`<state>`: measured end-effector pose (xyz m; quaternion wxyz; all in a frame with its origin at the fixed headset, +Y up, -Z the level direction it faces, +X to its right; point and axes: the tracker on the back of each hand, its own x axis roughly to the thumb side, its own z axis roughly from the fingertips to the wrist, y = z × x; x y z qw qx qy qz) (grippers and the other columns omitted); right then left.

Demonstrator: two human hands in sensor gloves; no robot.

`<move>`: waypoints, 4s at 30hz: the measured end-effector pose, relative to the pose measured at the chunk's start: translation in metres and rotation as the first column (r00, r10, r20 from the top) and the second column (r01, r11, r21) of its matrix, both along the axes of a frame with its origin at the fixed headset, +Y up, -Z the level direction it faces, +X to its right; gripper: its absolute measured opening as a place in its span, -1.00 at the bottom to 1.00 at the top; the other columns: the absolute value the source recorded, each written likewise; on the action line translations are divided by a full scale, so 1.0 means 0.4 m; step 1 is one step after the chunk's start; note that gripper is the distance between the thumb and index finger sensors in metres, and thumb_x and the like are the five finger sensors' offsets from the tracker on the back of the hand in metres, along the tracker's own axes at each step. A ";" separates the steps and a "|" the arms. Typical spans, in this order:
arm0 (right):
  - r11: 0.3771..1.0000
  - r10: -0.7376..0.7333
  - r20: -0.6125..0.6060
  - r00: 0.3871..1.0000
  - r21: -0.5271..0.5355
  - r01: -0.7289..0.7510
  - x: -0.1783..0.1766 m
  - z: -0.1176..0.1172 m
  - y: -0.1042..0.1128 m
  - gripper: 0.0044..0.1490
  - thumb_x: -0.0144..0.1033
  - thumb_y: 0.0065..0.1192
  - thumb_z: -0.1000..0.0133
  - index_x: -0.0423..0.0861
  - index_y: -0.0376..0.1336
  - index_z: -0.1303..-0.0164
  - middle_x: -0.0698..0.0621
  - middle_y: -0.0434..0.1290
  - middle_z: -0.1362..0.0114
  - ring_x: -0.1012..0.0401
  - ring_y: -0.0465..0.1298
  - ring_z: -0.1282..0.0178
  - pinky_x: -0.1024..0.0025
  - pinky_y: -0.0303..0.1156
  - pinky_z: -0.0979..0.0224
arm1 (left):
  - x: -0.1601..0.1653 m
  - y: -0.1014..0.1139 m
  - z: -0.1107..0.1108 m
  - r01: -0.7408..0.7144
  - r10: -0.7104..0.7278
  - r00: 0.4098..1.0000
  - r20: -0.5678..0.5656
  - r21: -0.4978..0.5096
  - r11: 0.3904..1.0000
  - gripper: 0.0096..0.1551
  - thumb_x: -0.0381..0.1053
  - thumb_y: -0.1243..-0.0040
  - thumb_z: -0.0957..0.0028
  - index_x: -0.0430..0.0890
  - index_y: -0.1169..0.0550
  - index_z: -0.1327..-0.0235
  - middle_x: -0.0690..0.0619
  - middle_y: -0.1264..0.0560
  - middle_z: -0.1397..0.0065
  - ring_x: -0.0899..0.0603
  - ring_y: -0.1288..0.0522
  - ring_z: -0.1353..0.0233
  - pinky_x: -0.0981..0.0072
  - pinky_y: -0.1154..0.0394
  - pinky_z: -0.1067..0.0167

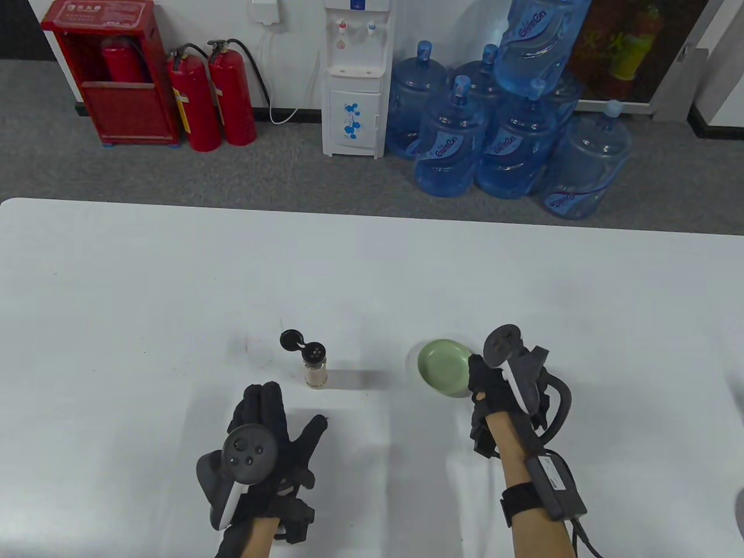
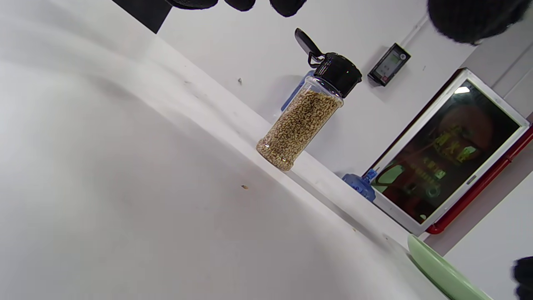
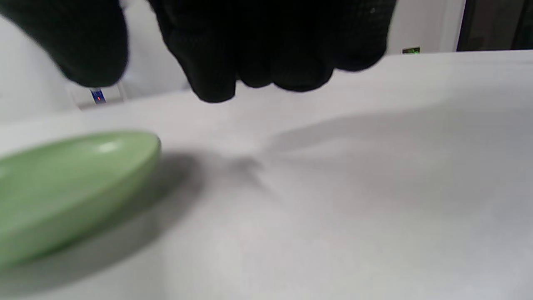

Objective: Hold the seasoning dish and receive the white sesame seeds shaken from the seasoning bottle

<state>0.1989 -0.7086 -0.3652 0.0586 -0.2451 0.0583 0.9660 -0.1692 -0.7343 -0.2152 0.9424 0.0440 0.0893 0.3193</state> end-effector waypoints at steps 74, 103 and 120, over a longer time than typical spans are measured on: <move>0.734 -0.642 -0.116 0.758 0.192 0.651 0.018 0.264 -0.071 -0.53 0.19 0.43 0.00 0.02 0.53 0.19 0.16 0.49 -0.31 0.14 0.58 -0.18 0.28 0.56 -0.21 | 0.079 0.066 -0.054 0.004 -0.011 1.000 0.029 0.220 0.976 -0.21 0.26 -0.61 0.24 0.40 -0.48 -0.31 0.24 -0.51 -0.42 -0.15 -0.40 -0.54 -0.22 -0.24 -0.54; 0.803 -0.554 -0.238 0.798 0.101 0.587 -0.094 0.284 -0.092 -0.53 0.17 0.42 -0.01 -0.01 0.51 0.19 0.15 0.46 -0.36 0.14 0.57 -0.23 0.26 0.54 -0.27 | 0.308 0.110 0.073 0.724 -0.873 0.418 -0.250 0.672 0.154 -0.24 0.13 -0.69 0.25 0.56 -0.48 -0.15 0.34 -0.34 -0.50 -0.08 -0.30 -0.64 -0.21 -0.16 -0.59; 0.808 -0.549 -0.248 0.798 0.088 0.583 -0.096 0.284 -0.098 -0.53 0.17 0.40 -0.02 0.00 0.51 0.17 0.15 0.45 -0.37 0.15 0.57 -0.25 0.25 0.54 -0.29 | 0.333 0.070 0.066 0.728 -0.899 0.408 -0.160 0.651 0.214 -0.24 0.07 -0.72 0.24 0.55 -0.50 -0.14 0.35 -0.34 -0.51 -0.09 -0.28 -0.66 -0.24 -0.11 -0.62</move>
